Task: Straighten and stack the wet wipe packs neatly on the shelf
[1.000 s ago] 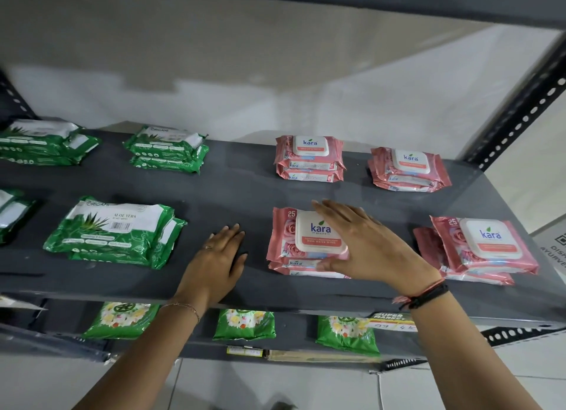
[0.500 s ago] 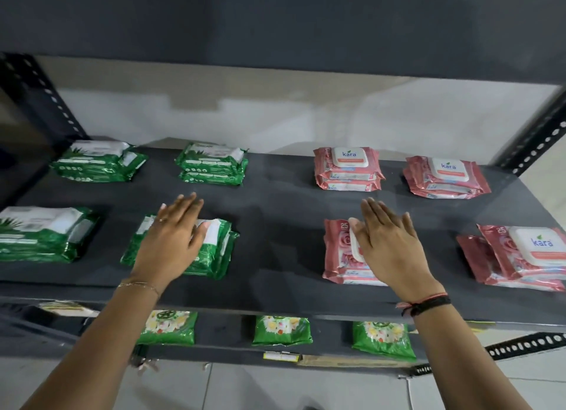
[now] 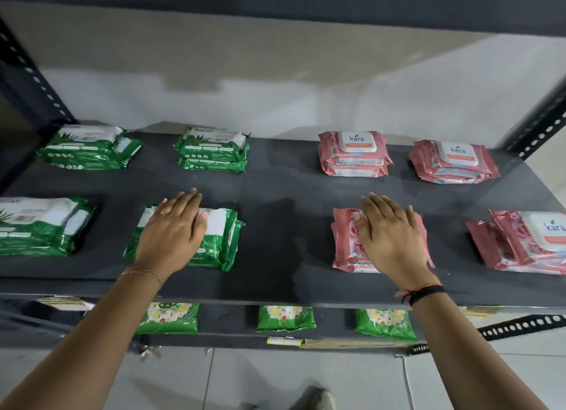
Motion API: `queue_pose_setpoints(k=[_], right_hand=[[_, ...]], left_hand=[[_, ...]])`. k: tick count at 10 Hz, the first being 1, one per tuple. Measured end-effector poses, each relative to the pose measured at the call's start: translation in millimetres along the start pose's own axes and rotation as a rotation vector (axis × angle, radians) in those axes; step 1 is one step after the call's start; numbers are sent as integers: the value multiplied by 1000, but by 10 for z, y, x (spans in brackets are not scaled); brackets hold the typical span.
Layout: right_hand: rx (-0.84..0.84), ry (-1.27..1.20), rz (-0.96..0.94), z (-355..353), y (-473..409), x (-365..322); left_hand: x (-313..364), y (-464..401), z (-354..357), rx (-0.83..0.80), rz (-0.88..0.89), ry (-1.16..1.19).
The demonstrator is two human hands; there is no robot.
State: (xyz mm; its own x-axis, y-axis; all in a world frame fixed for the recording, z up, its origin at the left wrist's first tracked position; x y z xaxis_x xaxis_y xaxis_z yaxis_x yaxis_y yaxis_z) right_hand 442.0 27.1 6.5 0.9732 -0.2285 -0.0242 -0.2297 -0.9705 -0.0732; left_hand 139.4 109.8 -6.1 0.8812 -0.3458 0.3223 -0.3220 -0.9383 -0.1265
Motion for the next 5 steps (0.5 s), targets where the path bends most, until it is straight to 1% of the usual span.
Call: queue_pose_setpoints(k=[1, 2, 3, 4, 5], right_hand=[[-17, 3, -8, -10, -11, 18], [-63, 11, -9, -17, 5, 18], [-13, 4, 6, -132, 53, -2], [72, -45, 41, -346, 182, -30], [133, -40, 53, -454, 339, -27]], left_hand=[[7, -7, -1, -18, 11, 0], [-20, -28, 16, -75, -4, 17], [29, -50, -24, -86, 12, 37], [273, 33, -164, -9, 86, 67], [526, 203, -234, 82, 177, 54]])
Point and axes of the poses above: each hand's wrist, its own y-axis away from the middle knuckle, its own z-axis out of the palm, x = y × z, the point moved 8 cm from there along -y, towards the middle knuckle, and after that the axes turned 10 degrees about y, right-handed, at the moved point
